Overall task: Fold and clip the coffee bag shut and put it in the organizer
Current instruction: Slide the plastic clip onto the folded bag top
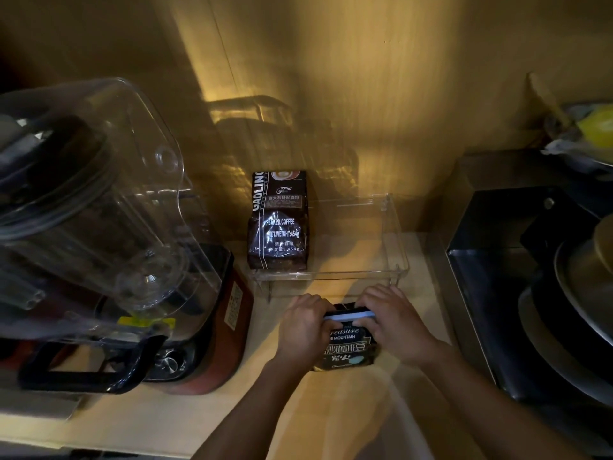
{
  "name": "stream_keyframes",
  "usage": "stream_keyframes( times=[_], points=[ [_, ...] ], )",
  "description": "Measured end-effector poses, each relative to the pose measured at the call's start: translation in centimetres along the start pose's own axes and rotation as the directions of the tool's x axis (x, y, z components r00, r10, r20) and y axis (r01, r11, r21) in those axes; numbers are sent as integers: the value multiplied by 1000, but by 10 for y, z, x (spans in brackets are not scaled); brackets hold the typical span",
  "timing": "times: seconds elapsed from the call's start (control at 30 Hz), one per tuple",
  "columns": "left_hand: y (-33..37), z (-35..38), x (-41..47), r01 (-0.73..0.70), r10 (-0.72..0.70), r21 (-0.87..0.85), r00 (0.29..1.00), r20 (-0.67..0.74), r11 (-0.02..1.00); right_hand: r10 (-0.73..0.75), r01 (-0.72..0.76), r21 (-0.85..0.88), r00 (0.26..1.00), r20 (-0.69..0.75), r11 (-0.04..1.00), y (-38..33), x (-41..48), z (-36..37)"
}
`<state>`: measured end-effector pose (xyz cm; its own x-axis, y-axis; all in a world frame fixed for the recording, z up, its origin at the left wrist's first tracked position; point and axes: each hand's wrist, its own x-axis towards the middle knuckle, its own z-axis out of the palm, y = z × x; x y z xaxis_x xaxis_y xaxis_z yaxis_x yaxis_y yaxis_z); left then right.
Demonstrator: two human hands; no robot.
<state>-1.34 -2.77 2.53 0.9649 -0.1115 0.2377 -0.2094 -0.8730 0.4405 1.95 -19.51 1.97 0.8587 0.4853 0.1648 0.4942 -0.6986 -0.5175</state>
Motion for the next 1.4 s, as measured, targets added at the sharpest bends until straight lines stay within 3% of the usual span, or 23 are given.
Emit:
stream_keyframes(
  times=[0.1,0.2,0.5,0.63,0.77,0.9,1.13,1.27,1.4],
  points=[
    [0,3,-1,-30,31,-11,999,21,999,-86,94,-100,993,76,991,-6,4,2],
    [-6,0,-5,-23,24,-25,998,50,999,-62,66,-93,997,52,993,-8,3,6],
    [-15,-10,-8,122,-127,-141,991,-30,983,-5,8,-81,999,43,997,-5,8,3],
    [-16,-7,-6,147,-146,-204,989,19,968,-74,79,-105,996,43,991,-14,13,7],
    [-23,-9,-6,298,-287,-303,954,82,905,-34,31,-66,999,-36,997,-15,13,10],
    [-30,-11,-6,308,-292,-290,951,100,906,-33,29,-82,998,-46,996,-11,13,10],
    [-32,-3,-10,294,-306,-346,952,22,891,-50,49,-126,999,-7,991,-10,17,11],
    [-26,-3,-13,186,-224,-306,970,-95,934,-49,43,-154,998,-33,987,-12,18,13],
    [-17,10,-23,224,-308,-363,932,-191,904,-37,28,-150,998,-57,988,-16,15,17]
  ],
)
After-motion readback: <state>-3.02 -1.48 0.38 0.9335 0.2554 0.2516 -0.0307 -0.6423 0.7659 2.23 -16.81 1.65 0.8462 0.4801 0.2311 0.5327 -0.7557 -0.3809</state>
